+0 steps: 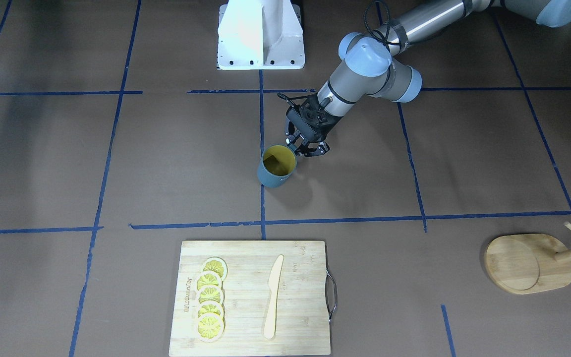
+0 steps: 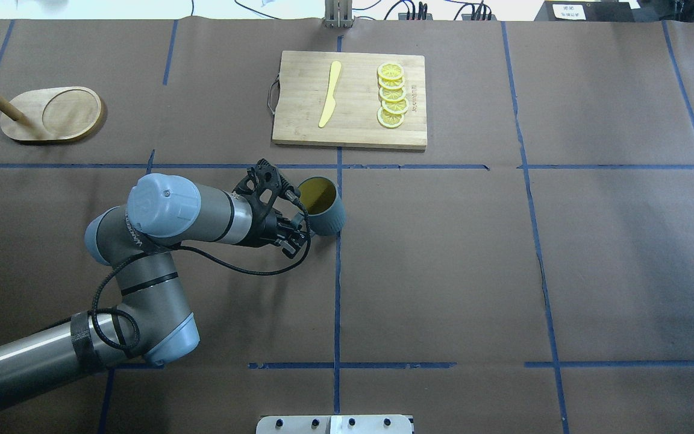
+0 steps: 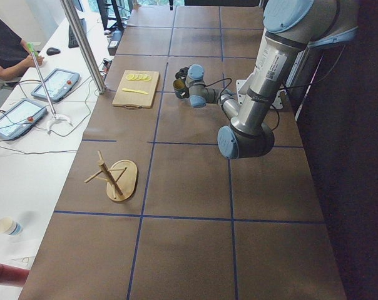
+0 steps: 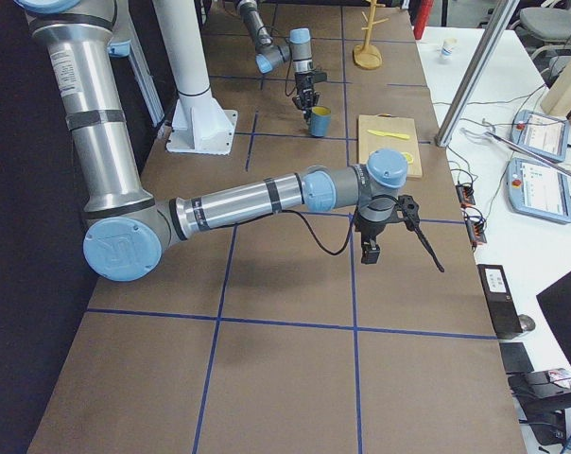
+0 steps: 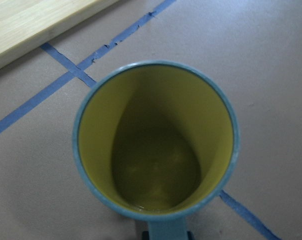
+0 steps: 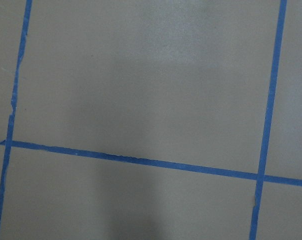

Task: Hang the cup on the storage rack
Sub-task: 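Lift the mug with the left gripper toward the wooden rack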

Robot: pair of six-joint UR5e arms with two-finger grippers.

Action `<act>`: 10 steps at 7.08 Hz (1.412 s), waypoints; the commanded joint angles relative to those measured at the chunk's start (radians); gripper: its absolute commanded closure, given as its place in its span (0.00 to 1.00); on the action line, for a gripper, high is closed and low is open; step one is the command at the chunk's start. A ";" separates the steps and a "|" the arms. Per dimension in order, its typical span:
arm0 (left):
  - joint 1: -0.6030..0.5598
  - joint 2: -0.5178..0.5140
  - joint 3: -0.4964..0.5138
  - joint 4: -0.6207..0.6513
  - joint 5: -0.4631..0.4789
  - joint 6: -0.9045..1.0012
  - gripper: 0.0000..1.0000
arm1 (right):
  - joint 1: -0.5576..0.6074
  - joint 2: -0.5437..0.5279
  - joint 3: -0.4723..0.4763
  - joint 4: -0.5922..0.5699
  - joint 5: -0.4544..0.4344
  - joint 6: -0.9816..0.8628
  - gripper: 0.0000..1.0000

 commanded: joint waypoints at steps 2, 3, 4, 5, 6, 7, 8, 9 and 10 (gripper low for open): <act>-0.148 0.006 -0.041 -0.004 -0.135 -0.060 1.00 | 0.026 -0.008 0.002 0.005 0.012 -0.001 0.00; -0.235 0.006 -0.040 -0.006 -0.214 -0.134 1.00 | 0.038 -0.036 0.010 0.011 0.004 0.002 0.00; -0.303 0.010 -0.040 -0.012 -0.253 -0.232 1.00 | 0.046 -0.041 0.010 0.015 0.004 0.010 0.00; -0.364 0.016 -0.040 -0.013 -0.264 -0.371 1.00 | 0.050 -0.048 0.013 0.053 -0.005 0.010 0.00; -0.410 0.016 -0.040 -0.032 -0.280 -0.557 1.00 | 0.059 -0.060 0.015 0.083 -0.008 0.011 0.00; -0.444 0.026 -0.038 -0.124 -0.278 -0.767 1.00 | 0.059 -0.067 0.015 0.084 -0.008 0.010 0.00; -0.502 0.051 -0.025 -0.251 -0.277 -0.923 1.00 | 0.067 -0.076 0.010 0.084 -0.010 0.010 0.00; -0.538 0.084 -0.015 -0.341 -0.269 -1.050 1.00 | 0.087 -0.073 0.012 0.083 -0.007 0.011 0.00; -0.558 0.085 0.001 -0.411 -0.248 -1.175 1.00 | 0.092 -0.070 0.012 0.083 -0.007 0.013 0.00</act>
